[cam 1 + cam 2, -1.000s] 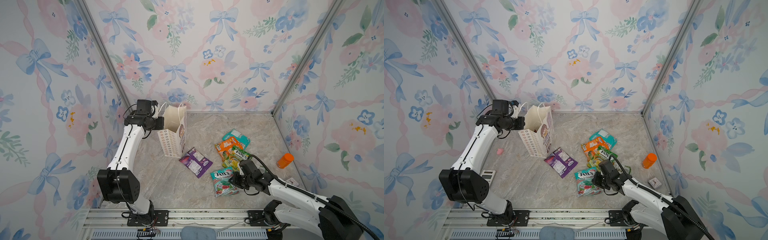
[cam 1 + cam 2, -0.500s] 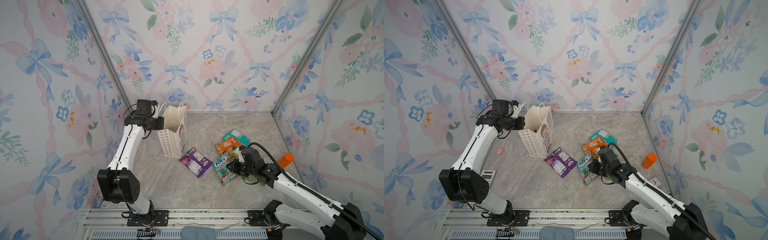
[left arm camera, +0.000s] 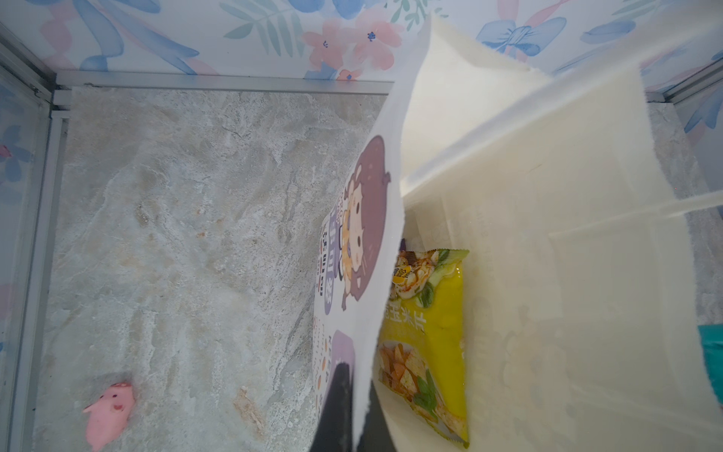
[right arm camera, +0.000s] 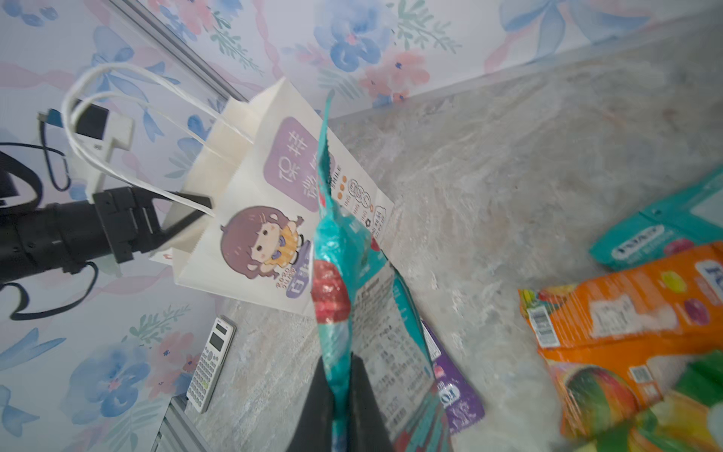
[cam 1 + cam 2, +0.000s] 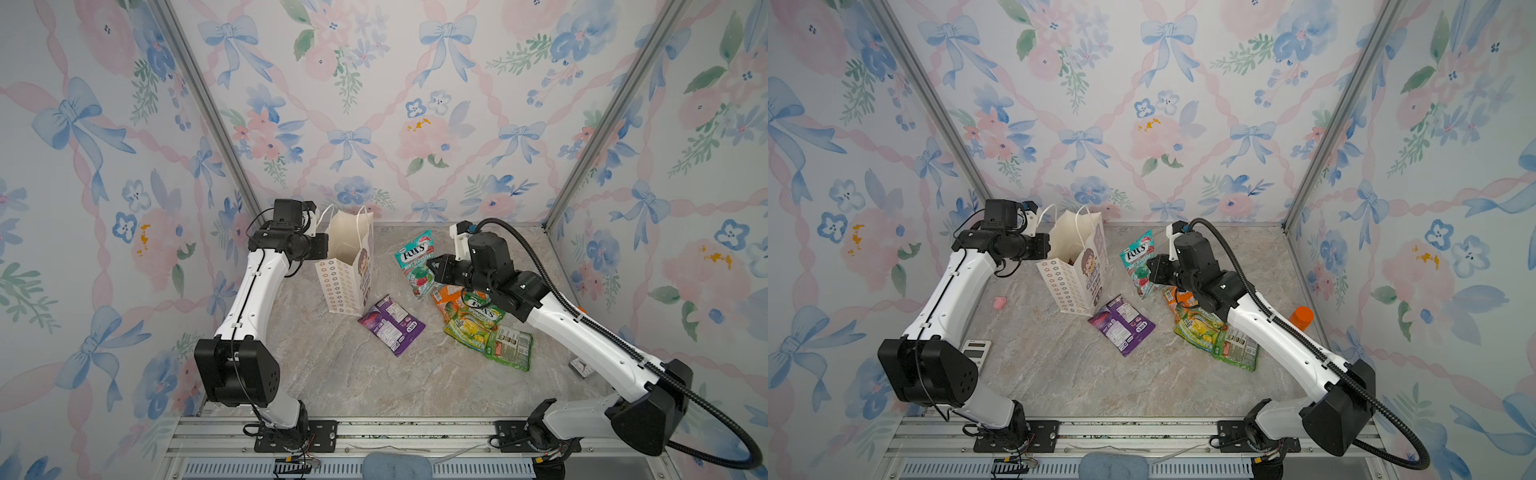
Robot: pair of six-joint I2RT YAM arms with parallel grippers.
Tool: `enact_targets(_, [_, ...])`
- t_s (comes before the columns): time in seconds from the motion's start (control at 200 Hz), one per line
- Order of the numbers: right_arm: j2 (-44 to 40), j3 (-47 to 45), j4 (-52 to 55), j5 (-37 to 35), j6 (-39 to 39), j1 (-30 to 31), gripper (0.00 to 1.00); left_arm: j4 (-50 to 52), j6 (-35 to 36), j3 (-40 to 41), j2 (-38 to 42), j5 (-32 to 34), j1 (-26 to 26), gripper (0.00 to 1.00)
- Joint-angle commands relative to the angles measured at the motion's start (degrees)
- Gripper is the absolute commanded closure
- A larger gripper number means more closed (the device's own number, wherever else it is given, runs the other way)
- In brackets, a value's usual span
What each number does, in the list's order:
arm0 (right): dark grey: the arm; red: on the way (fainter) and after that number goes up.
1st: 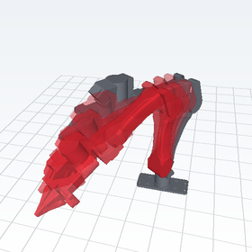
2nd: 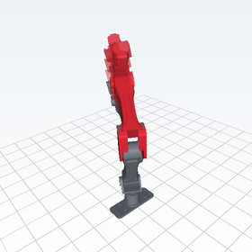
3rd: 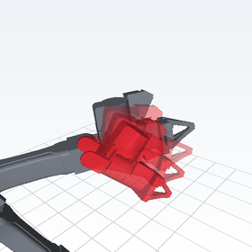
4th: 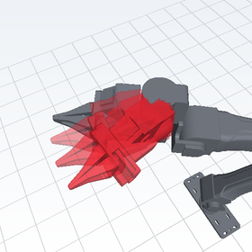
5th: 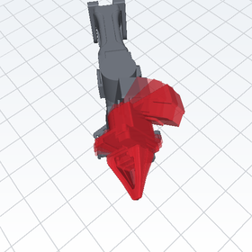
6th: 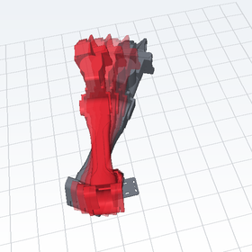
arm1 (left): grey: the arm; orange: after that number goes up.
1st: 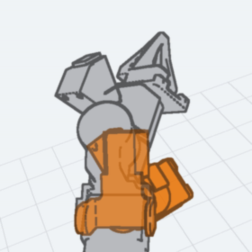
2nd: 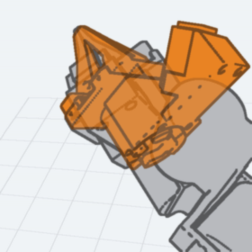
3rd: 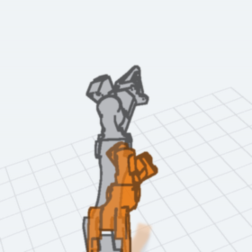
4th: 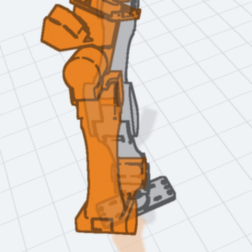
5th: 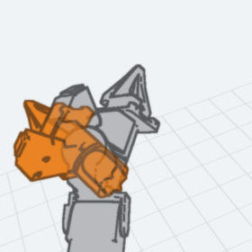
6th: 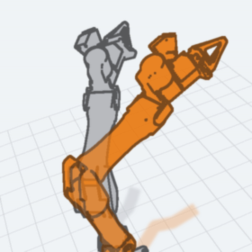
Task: Place the snacks into the paper bag
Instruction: Pick up the snack from the bottom-center of the table, then place the snack in the paper bag.
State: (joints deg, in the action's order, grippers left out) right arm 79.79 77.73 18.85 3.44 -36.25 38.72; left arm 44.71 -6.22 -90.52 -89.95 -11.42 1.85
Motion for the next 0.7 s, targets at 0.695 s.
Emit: enact_targets(0.695, [20.7, 38.3, -3.2, 4.5, 12.2, 12.5, 1.00, -1.0, -0.7, 0.6, -0.5, -1.6, 0.2, 1.00])
